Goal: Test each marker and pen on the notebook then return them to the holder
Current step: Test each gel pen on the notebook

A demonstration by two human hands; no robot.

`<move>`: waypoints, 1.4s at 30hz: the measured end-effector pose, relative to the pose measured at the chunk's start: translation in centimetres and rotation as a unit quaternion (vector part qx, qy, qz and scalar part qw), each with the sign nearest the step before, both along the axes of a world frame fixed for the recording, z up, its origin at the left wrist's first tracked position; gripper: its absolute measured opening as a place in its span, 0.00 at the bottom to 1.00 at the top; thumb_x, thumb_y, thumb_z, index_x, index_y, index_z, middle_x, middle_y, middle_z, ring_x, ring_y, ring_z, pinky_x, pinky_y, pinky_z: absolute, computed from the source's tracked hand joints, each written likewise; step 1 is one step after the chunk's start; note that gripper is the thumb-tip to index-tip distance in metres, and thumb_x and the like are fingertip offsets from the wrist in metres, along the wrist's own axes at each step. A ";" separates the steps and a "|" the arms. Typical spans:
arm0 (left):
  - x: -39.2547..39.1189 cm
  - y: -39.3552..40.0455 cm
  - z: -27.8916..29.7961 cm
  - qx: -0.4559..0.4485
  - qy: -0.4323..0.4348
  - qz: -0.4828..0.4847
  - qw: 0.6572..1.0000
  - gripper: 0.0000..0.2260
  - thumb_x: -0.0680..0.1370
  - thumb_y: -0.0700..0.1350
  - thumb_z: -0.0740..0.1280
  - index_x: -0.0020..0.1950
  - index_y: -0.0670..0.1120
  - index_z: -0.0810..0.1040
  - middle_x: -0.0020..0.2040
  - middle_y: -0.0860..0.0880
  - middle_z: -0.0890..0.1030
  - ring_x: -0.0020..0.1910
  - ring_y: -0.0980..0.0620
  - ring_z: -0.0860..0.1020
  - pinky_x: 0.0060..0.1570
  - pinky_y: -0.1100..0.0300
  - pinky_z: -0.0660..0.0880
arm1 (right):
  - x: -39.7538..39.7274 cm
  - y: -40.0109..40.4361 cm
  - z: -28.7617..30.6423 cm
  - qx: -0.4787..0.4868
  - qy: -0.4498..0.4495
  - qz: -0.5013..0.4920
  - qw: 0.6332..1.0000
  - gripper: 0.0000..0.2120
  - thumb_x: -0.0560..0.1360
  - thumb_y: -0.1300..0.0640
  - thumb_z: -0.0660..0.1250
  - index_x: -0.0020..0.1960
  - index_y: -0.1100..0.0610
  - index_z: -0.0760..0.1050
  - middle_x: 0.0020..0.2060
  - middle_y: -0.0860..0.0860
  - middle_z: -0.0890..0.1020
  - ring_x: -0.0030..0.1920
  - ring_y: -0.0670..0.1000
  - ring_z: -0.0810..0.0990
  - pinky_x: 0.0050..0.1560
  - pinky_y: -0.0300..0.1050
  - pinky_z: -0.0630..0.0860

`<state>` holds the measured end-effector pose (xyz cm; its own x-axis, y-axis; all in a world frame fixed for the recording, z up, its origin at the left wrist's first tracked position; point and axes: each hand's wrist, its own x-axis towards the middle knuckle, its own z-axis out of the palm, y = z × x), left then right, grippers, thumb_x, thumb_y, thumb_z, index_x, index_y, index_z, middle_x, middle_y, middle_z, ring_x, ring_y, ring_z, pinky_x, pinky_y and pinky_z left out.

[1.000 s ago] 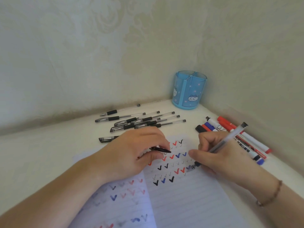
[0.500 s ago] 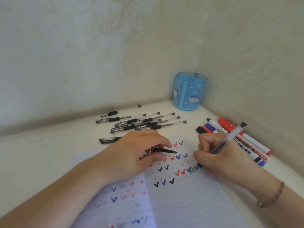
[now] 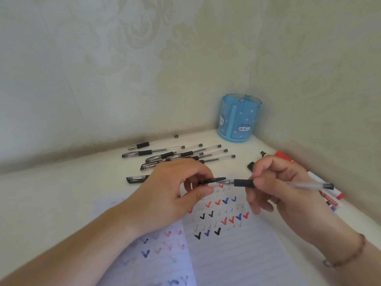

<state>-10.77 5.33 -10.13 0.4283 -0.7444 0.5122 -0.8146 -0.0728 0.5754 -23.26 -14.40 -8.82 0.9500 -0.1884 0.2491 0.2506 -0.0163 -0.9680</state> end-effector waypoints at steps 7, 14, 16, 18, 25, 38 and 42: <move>-0.7 -0.1 -0.1 -0.019 0.008 -0.017 1.000 0.03 0.75 0.44 0.72 0.48 0.49 0.82 0.38 0.58 0.79 0.39 0.57 0.79 0.42 0.70 0.73 | 0.1 0.9 -0.1 -0.039 0.028 -0.023 0.999 0.14 0.59 0.45 0.80 0.36 0.52 0.82 0.34 0.59 0.85 0.25 0.55 0.79 0.23 0.38 0.64; -0.7 -0.1 -0.3 -0.081 0.117 -0.019 0.990 0.07 0.72 0.38 0.74 0.48 0.48 0.84 0.39 0.53 0.82 0.34 0.53 0.82 0.35 0.56 0.80 | -0.2 2.3 0.2 -0.004 -0.004 -0.060 0.998 0.01 0.61 0.62 0.72 0.33 0.58 0.81 0.32 0.62 0.84 0.22 0.56 0.78 0.23 0.33 0.71; -0.7 0.0 -0.3 -0.084 0.128 -0.020 0.988 0.08 0.72 0.38 0.74 0.48 0.50 0.83 0.39 0.53 0.82 0.33 0.53 0.83 0.34 0.60 0.79 | -0.1 2.4 0.0 -0.010 -0.014 -0.064 0.998 0.02 0.61 0.62 0.73 0.34 0.59 0.81 0.33 0.62 0.85 0.22 0.57 0.79 0.23 0.33 0.71; -0.8 0.0 -0.2 -0.094 0.147 -0.023 0.984 0.07 0.72 0.40 0.74 0.47 0.50 0.84 0.39 0.53 0.82 0.32 0.53 0.82 0.34 0.63 0.78 | -0.1 2.6 -0.1 -0.009 -0.030 -0.067 0.997 0.02 0.61 0.63 0.73 0.33 0.57 0.82 0.33 0.62 0.85 0.23 0.57 0.80 0.23 0.34 0.72; -1.5 -0.6 0.1 -0.143 0.171 -0.039 0.974 0.09 0.69 0.42 0.75 0.48 0.46 0.85 0.39 0.51 0.85 0.34 0.53 0.84 0.37 0.67 0.77 | 0.2 1.7 -0.3 -0.019 -0.062 -0.036 0.997 0.13 0.61 0.46 0.80 0.41 0.51 0.83 0.32 0.56 0.84 0.27 0.54 0.78 0.24 0.38 0.70; 5.3 2.1 -0.1 0.180 -0.098 0.212 0.956 0.03 0.72 0.48 0.74 0.43 0.55 0.82 0.46 0.58 0.78 0.49 0.52 0.77 0.52 0.52 0.74 | -1.2 -6.4 1.2 -0.410 0.256 -0.353 0.801 0.08 0.69 0.41 0.71 0.40 0.45 0.78 0.35 0.48 0.80 0.28 0.55 0.79 0.23 0.49 0.78; 5.9 2.6 -0.3 0.256 -0.100 0.242 0.931 0.06 0.72 0.56 0.72 0.43 0.56 0.80 0.45 0.59 0.78 0.50 0.53 0.75 0.52 0.53 0.74 | -0.8 -7.4 0.0 -0.477 0.290 -0.334 0.759 0.08 0.66 0.41 0.73 0.39 0.44 0.79 0.36 0.47 0.80 0.35 0.52 0.79 0.38 0.50 0.79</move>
<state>-4.87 7.98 -10.38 0.7112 -0.6575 0.2489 -0.7021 -0.6818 0.2052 -24.06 -21.82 -8.79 0.7235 -0.6734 0.1520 -0.5864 -0.7157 -0.3793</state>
